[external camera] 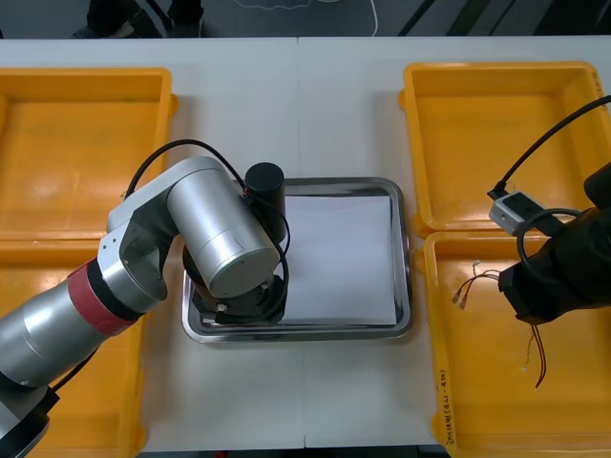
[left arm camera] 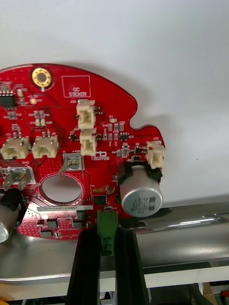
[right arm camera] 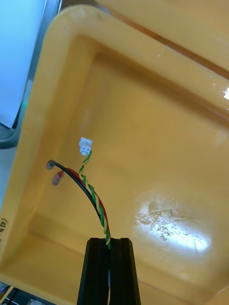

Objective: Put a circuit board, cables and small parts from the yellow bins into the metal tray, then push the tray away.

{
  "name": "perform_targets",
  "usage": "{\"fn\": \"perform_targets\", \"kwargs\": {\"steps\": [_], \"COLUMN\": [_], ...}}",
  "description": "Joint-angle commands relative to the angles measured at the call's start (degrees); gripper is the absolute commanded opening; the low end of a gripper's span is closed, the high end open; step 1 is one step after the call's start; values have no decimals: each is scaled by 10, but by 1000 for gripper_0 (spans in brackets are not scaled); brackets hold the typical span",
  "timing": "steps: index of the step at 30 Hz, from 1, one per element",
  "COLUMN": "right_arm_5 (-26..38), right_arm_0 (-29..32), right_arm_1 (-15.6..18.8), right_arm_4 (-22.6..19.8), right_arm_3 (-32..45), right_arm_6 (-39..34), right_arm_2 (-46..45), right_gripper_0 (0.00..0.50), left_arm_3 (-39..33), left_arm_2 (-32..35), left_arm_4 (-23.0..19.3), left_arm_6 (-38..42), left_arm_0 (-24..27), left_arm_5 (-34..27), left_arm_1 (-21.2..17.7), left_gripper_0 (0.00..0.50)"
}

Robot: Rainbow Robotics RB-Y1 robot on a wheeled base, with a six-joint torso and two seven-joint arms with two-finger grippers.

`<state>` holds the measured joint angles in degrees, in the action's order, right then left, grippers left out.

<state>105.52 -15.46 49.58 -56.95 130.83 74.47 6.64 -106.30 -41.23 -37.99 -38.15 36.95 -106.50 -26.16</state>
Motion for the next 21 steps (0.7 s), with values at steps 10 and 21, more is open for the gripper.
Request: {"fn": "perform_targets", "kwargs": {"steps": [10, 21], "right_arm_5": [45, 45], "right_arm_0": [-96, -102], "right_arm_1": [-45, -59], "right_arm_4": [-11, 13], "right_arm_3": [11, 11], "right_arm_6": [-220, -287], "right_arm_2": [42, 60], "right_gripper_0": [0, 0], "left_arm_3": [-12, -73], "left_arm_2": [13, 48], "left_arm_4": [0, 8], "left_arm_6": [-62, -61], "left_arm_0": [-9, -9], "left_arm_5": [-6, -29], "left_arm_1": [14, -1], "left_gripper_0": [482, 491]}}
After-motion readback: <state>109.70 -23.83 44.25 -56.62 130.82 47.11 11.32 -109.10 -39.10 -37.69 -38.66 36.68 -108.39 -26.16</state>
